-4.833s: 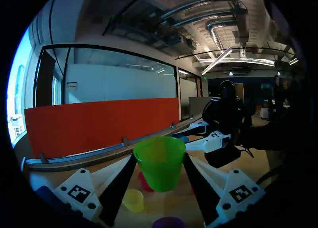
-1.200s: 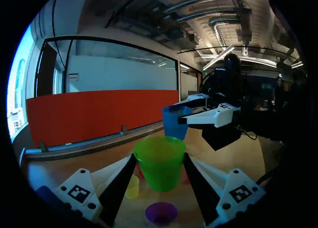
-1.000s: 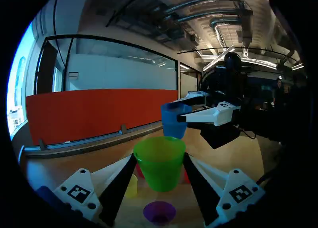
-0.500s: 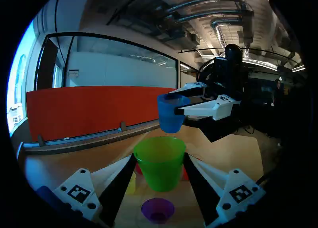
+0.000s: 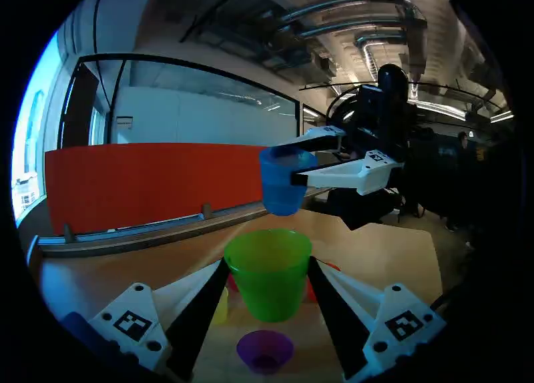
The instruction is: Pour water
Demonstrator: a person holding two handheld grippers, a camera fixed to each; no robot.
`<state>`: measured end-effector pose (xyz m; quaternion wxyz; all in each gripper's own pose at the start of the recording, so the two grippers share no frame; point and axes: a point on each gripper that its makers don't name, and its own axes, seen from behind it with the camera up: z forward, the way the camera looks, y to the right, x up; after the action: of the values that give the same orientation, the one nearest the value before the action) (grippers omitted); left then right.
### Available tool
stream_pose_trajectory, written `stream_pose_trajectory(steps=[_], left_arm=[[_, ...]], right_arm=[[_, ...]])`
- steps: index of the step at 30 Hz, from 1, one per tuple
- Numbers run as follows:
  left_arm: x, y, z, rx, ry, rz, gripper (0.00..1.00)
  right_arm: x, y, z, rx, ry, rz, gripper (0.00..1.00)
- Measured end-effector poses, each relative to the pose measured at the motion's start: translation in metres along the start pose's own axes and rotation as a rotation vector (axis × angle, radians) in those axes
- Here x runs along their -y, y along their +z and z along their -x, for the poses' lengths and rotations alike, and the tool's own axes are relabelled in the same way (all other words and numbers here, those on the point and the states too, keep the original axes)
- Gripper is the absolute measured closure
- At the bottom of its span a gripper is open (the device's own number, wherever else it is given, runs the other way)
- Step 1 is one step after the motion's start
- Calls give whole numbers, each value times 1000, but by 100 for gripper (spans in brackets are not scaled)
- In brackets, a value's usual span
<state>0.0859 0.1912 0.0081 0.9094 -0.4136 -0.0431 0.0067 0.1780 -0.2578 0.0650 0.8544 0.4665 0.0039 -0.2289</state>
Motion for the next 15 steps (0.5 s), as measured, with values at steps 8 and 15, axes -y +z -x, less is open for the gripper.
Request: stream_pose_trajectory(steps=[8,15], left_arm=[[-5,-1,3,9,22,6,15],[-7,-1,2,5,32,11,15]], right_arm=[[1,5,-5,11,-51,-19,8],[2,7,-9,17,-89,-32,8]])
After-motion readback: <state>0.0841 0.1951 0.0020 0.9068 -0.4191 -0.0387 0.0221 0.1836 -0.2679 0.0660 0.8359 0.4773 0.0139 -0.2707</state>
